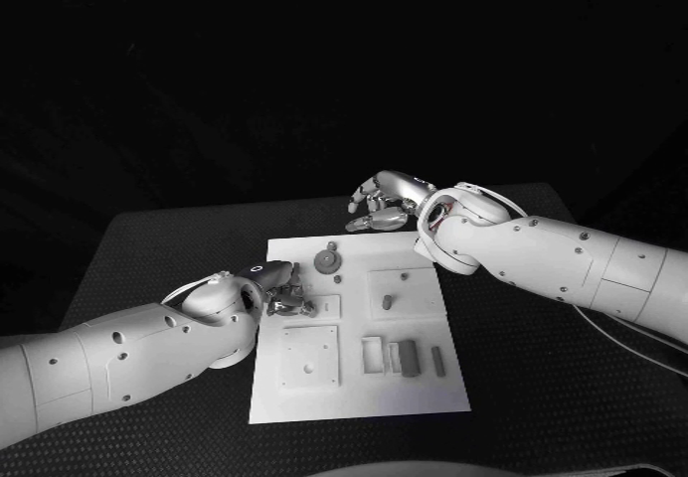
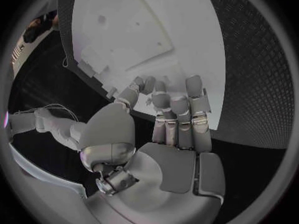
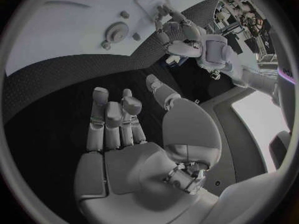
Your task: Assemble the parts on the task board
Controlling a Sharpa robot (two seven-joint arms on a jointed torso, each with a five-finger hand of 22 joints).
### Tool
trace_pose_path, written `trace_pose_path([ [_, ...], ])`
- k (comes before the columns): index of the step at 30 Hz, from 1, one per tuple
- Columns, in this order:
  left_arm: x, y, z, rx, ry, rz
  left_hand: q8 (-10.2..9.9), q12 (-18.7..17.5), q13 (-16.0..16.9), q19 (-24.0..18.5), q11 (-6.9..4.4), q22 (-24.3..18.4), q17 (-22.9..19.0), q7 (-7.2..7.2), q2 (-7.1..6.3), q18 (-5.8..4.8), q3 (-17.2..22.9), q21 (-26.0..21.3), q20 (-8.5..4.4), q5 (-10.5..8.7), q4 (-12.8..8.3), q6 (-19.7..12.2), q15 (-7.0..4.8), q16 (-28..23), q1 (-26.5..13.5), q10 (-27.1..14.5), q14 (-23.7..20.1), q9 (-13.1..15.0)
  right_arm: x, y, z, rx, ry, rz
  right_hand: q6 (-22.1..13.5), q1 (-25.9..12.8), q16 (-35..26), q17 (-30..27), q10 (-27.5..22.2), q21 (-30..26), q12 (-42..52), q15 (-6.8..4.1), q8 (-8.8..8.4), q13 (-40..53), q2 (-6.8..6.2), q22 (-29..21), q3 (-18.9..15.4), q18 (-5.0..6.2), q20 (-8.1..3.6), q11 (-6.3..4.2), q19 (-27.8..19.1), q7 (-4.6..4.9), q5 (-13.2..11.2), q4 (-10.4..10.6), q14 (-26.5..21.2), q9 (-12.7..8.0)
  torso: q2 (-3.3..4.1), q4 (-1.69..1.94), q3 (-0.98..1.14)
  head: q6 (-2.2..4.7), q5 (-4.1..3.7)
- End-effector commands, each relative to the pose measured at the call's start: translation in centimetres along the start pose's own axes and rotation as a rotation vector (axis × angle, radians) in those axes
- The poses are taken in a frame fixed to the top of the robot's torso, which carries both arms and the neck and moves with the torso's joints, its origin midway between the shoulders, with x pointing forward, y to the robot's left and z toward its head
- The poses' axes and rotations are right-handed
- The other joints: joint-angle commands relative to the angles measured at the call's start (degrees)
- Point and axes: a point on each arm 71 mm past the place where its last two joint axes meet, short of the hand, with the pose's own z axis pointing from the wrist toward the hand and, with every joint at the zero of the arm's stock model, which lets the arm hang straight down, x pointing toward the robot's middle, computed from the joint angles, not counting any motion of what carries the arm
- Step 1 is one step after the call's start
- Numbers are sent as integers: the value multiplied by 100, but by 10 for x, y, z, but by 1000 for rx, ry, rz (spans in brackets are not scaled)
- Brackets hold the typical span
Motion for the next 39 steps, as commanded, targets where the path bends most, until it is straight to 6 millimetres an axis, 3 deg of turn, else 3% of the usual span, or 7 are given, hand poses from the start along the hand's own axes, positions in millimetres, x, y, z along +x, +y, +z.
trace_pose_path([
  [1,1,1,-1,-9,11,-19,-22,34,-7,5,17,8,-17,12,20,-58,-59,-31,-13,60,55,17,-11,35,-127,-16,-43,-12,1,0,0,-5,10,0,-28,-65,-33,-9,-44,-19,-32,14,-30,-8,7,32,4,89,0,0,-20,25,12,25,-23,1,-2,3,1,-3,-1],
  [27,1,4,-2,-23,18,-47,-62,40,-9,-2,19,32,-50,14,31,-48,-132,-65,-24,71,62,-1,-21,60,-231,-32,-67,-33,1,-1,-1,-2,11,-1,-28,-64,-32,-9,-44,-18,-30,14,-31,-8,5,34,5,89,-2,0,-18,25,13,28,-22,3,0,-1,4,0,0],
  [34,-4,9,-7,-2,-19,-79,-82,37,-18,1,29,59,-81,24,159,-59,-85,-79,-17,83,-86,-4,-23,68,-36,-47,-85,-41,0,-2,-1,1,9,-2,-28,-63,-31,-9,-44,-18,-29,14,-32,-8,6,34,6,89,-3,0,-18,24,13,29,-21,3,-4,0,6,19,4],
  [37,-18,8,-7,35,-59,-126,-156,10,-28,-50,79,66,-110,75,181,-73,-45,-116,-3,94,-243,-142,-9,37,162,-119,-151,-70,0,-4,-1,4,8,-3,-28,-62,-31,-9,-44,-18,-29,14,-32,-8,6,34,6,89,-3,0,-17,24,13,29,-21,3,-11,3,7,28,-1],
  [39,-23,9,-9,57,-81,-143,-188,-66,-60,-172,119,53,-147,117,161,-79,35,-190,39,0,-268,-216,30,-35,363,-260,-281,-79,0,-5,-2,6,8,-3,-29,-61,-31,-9,-44,-18,-28,14,-32,-8,5,34,6,89,-3,0,-17,24,13,28,-21,3,-11,8,6,41,4],
])
